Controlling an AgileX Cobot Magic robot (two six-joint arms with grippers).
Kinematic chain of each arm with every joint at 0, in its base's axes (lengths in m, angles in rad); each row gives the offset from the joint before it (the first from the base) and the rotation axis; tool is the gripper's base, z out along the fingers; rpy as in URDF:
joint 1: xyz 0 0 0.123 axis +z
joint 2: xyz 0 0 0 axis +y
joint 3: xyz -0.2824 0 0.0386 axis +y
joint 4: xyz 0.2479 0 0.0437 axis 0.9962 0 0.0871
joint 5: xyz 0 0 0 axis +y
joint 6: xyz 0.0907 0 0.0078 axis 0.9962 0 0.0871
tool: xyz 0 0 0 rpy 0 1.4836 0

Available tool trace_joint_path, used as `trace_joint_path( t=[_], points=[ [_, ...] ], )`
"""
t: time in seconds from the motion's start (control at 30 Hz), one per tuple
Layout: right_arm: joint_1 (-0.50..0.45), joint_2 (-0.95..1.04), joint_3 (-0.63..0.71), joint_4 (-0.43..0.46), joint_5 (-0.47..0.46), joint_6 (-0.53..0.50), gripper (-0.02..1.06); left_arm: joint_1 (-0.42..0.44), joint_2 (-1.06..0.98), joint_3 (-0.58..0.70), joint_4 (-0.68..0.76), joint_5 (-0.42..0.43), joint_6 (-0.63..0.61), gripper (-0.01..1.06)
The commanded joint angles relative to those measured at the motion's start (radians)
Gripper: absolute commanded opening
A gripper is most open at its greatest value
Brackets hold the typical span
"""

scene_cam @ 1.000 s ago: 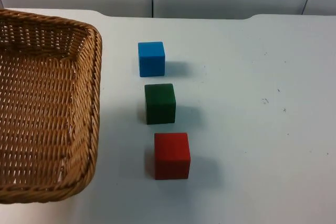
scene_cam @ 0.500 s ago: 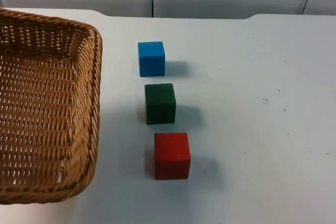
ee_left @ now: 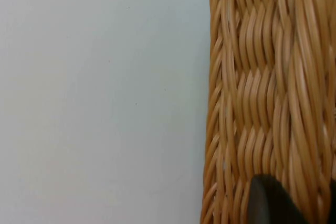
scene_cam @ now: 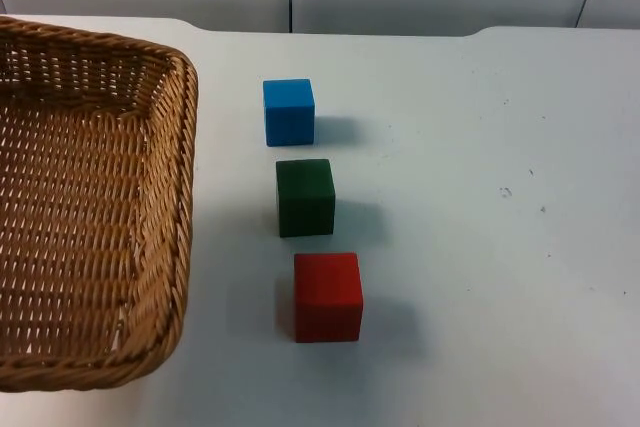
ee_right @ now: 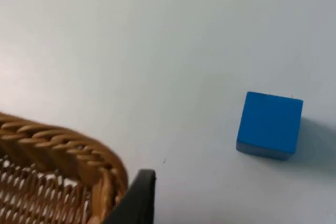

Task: Pick up the basket with the left hand and place the blue cube into the basket with the right hand.

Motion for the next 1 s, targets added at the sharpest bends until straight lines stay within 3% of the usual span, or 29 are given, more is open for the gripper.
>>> trace_joint_path(
  t=[0.0,0.13,0.27,0.53,0.97],
  points=[
    [0.004,0.037,-0.037,-0.049,0.001,0.052,1.0,0.0,-0.009,0.002,-0.022,0.03,0.0,0.0],
    [0.002,0.123,-0.111,-0.128,0.004,0.118,1.0,0.0,-0.009,0.002,-0.022,0.032,0.0,0.0],
    [-0.015,0.191,-0.182,-0.137,0.033,0.138,1.0,0.0,-0.009,0.002,-0.022,0.032,0.0,0.0],
    [-0.058,0.307,-0.298,-0.109,0.089,0.145,1.0,0.0,-0.009,0.002,-0.025,0.028,0.0,0.0],
    [-0.058,0.413,-0.3,-0.035,0.057,0.155,0.99,0.0,-0.009,0.002,-0.032,0.03,0.0,0.0]
  ],
)
